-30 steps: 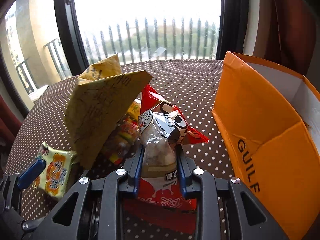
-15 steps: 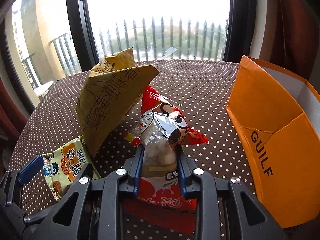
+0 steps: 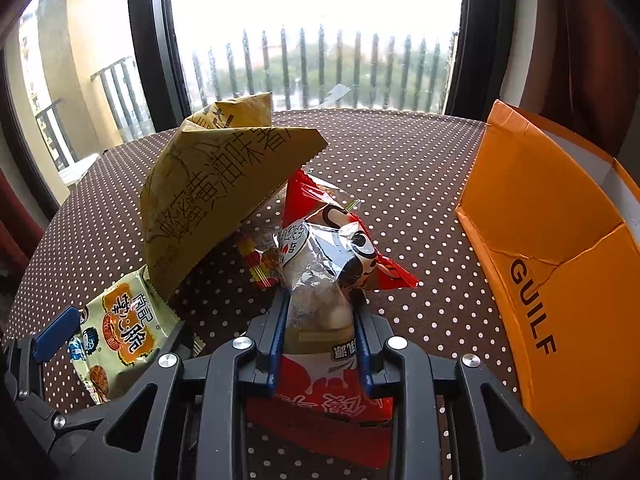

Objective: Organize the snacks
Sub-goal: 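Grasp the green-and-yellow chip bag with the left tool while right holds candy bag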

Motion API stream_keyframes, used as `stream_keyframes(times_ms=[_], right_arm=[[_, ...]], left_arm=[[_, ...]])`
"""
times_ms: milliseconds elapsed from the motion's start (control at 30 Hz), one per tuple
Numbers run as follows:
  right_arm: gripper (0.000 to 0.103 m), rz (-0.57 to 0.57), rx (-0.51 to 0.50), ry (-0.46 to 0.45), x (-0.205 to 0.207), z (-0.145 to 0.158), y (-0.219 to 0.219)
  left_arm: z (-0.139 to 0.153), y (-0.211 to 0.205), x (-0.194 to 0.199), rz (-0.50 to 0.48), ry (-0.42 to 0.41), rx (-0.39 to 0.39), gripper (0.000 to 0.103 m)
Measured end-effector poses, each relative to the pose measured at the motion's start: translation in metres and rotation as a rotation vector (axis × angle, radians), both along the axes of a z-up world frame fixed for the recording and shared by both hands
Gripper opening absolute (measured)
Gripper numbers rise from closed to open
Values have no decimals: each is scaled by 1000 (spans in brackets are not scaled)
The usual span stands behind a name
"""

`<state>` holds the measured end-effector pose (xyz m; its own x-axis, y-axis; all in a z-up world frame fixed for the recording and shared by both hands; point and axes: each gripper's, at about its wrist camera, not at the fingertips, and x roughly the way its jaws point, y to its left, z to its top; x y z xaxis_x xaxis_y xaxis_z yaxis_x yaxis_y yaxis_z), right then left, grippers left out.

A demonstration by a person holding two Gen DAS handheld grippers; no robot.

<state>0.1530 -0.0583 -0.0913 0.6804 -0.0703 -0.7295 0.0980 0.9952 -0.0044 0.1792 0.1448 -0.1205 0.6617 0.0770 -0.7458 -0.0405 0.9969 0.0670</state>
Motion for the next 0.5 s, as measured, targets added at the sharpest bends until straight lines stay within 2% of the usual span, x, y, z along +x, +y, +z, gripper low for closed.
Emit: stream_keyframes(times_ms=[300, 500], right_arm=[[32, 14, 16, 1, 0, -1, 0], [32, 36, 25, 5, -7, -1, -1]], left_arm=[[-3, 2, 7, 14, 10, 13, 100], [-4, -6, -8, 9, 8, 39, 98]])
